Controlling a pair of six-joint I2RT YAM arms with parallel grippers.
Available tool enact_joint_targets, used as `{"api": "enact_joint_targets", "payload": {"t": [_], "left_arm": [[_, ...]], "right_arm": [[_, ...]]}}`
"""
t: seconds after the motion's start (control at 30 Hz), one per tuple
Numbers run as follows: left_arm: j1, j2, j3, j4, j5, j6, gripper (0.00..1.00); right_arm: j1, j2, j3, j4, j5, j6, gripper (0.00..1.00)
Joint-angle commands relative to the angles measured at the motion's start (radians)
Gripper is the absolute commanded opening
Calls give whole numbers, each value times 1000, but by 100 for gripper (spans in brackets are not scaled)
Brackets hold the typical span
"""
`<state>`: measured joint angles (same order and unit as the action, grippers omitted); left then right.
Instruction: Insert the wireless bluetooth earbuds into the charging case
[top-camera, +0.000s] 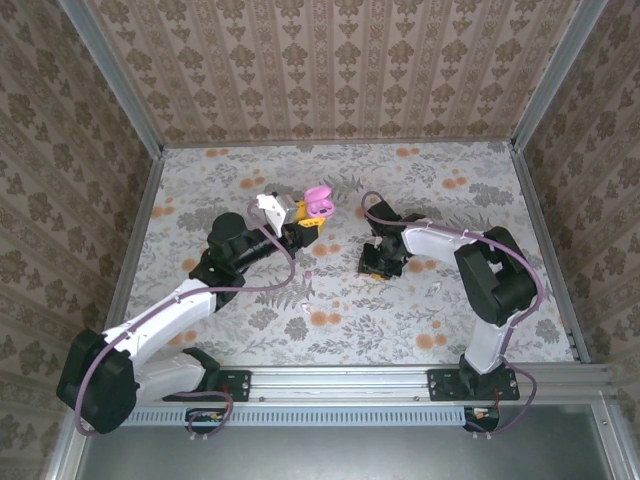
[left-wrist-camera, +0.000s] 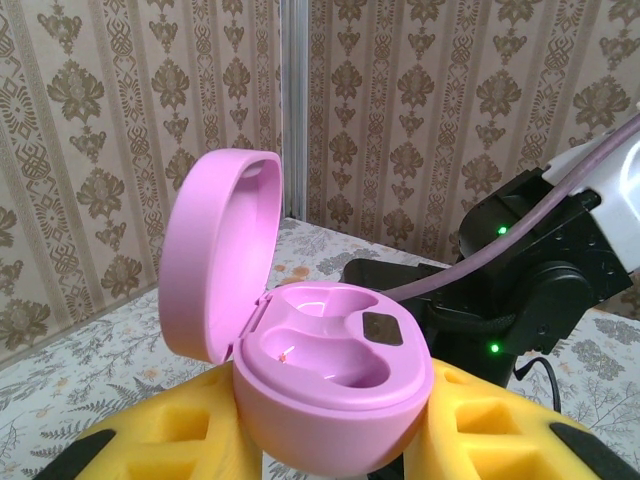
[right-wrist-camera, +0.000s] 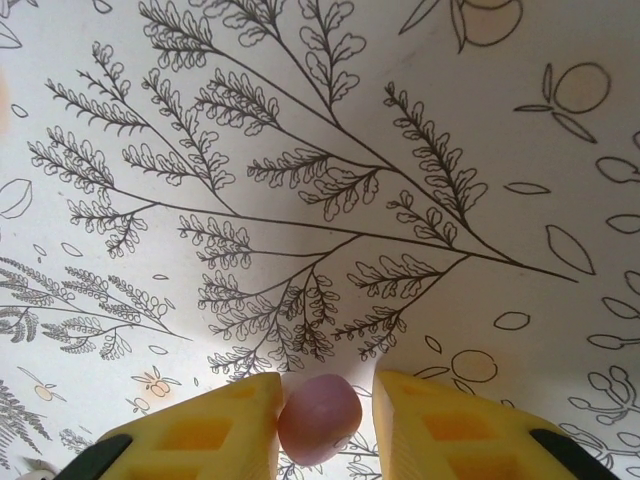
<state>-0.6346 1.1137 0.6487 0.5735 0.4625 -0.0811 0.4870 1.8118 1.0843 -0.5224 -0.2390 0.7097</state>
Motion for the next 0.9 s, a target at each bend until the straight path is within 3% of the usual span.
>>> {"api": "enact_joint_targets", "payload": {"t": [0.0,0.87], "left_arm": [[1,1,29,15,-1,14,34],[-1,46,51,22,2,-4,34]], "right_arm": [[9,38,16,10,15,-12,32],[10,-68,20,-8,73,-148,25]]}}
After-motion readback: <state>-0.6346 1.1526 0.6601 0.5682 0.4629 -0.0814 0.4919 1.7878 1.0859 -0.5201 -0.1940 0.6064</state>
